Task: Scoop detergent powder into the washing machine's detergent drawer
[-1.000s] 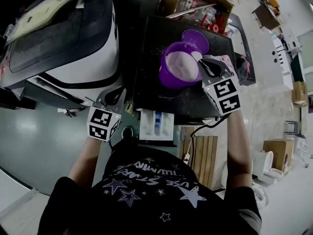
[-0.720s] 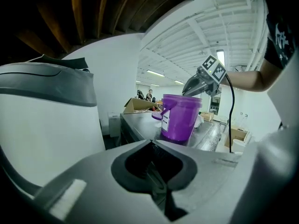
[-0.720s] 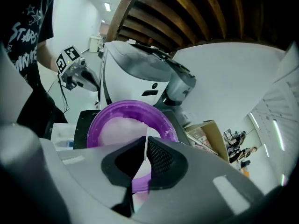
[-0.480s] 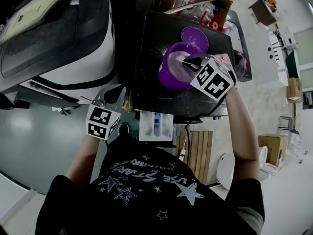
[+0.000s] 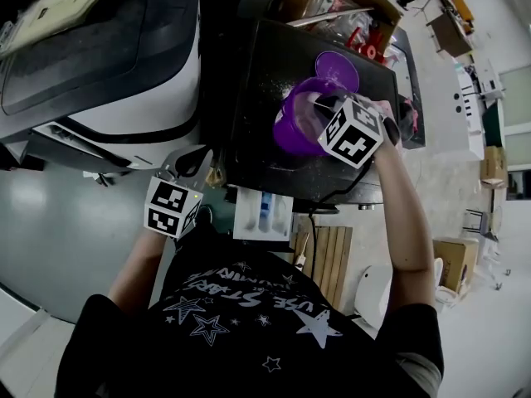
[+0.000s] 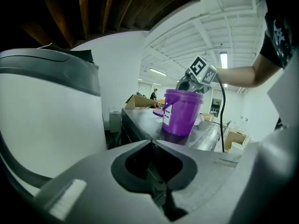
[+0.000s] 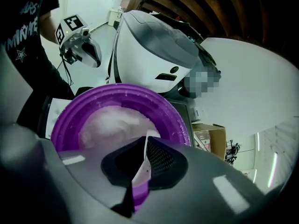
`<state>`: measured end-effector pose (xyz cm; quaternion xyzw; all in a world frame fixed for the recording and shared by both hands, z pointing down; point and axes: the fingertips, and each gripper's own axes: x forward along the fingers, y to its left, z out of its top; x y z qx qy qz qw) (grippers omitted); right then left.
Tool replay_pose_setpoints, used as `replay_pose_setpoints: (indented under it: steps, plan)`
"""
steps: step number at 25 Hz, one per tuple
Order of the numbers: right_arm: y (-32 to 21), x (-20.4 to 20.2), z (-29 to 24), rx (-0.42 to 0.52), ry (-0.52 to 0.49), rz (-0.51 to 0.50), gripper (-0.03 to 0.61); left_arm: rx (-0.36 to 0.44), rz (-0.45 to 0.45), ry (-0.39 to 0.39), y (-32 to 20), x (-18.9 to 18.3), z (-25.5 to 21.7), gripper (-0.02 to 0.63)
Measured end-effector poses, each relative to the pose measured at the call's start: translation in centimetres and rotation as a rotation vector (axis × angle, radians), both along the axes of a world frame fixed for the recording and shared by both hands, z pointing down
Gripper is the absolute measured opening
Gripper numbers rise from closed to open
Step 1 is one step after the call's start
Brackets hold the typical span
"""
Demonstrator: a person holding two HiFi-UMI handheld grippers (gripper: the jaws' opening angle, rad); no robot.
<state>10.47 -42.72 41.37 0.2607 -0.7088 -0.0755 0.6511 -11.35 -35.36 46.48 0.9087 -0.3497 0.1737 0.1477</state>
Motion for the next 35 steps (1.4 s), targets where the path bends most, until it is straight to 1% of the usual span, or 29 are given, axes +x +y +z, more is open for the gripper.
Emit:
replay_pose_setpoints:
  steps: [8, 14, 23, 29, 35]
  plan:
    - [1.3, -0.4, 1.0, -0.129, -0.023, 0.017, 0.037, -0.002, -0.016, 0.004, 0.2, -0.3, 0.2, 0.001]
    - [3.2, -1.2, 1.4, -0.248, -0.087, 0.021, 0.037, 0.002, -0.017, 0.001, 0.4, -0.3, 0.0, 0.001]
    - [4.5, -1.9, 1.3, -0.342, -0.158, 0.035, 0.037, 0.007, -0.011, -0.001, 0.8, 0.0, -0.1, 0.001]
    - [5.5, -1.8, 1.1, -0.456, -0.232, 0.114, 0.038, 0.009, -0.009, -0.007, 1.3, 0.1, -0.2, 0.001]
    - [5.4, -1.9, 0.4, -0.514, -0.293, 0.2, 0.037, 0.019, -0.006, -0.008, 1.7, 0.2, -0.5, 0.001]
